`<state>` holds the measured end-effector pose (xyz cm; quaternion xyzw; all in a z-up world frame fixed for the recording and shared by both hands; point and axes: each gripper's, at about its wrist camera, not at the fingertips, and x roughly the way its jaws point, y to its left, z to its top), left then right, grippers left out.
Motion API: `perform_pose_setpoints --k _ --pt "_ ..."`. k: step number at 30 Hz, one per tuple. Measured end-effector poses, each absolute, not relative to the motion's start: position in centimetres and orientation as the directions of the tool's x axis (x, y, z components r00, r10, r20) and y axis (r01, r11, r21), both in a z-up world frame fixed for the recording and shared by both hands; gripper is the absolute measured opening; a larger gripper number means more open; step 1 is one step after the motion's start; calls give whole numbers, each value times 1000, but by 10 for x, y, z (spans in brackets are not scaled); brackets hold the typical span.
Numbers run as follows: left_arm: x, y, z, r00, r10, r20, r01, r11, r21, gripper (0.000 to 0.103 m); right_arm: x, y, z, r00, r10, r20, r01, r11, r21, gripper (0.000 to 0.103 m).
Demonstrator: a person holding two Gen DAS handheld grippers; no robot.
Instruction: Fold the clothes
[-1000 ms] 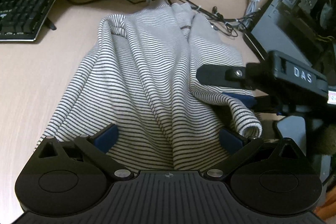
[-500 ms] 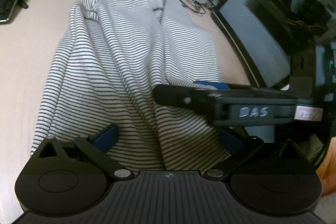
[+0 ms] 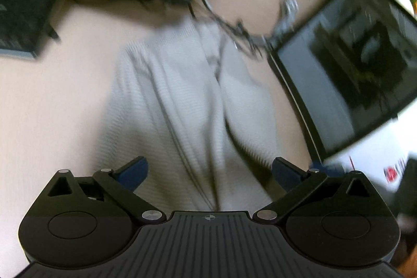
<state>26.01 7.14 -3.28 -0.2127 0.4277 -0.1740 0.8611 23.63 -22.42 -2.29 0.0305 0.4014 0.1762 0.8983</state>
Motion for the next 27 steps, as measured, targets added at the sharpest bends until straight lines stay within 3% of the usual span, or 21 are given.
perform_pose_setpoints --k 3,6,8,11,17,20,24,27 --pt "264 84 -21 625 -430 -652 93 870 -484 103 231 -206 -35 571 370 -733 -320 922 216 96" --pt "266 93 -14 652 -399 -645 77 881 -467 103 232 -188 -50 524 373 -765 -334 917 219 72" --pt "265 97 -12 663 -385 -642 69 885 -460 103 231 -184 -51 538 347 -768 -332 925 185 44" --pt "266 99 -13 670 -369 -644 59 891 -450 103 235 -197 -42 570 342 -747 -317 930 184 14" --pt "267 86 -18 659 -378 -651 108 903 -415 103 245 -242 7 742 251 -622 -228 967 118 11" --pt "268 76 -20 647 -390 -656 142 906 -398 103 253 -270 43 846 125 -519 -128 991 32 8" --pt "267 67 -25 626 -410 -663 158 900 -407 103 260 -282 61 906 -114 -407 38 981 -189 8" --pt "264 74 -25 638 -393 -662 138 905 -403 103 262 -285 58 898 -160 -409 81 976 -204 13"
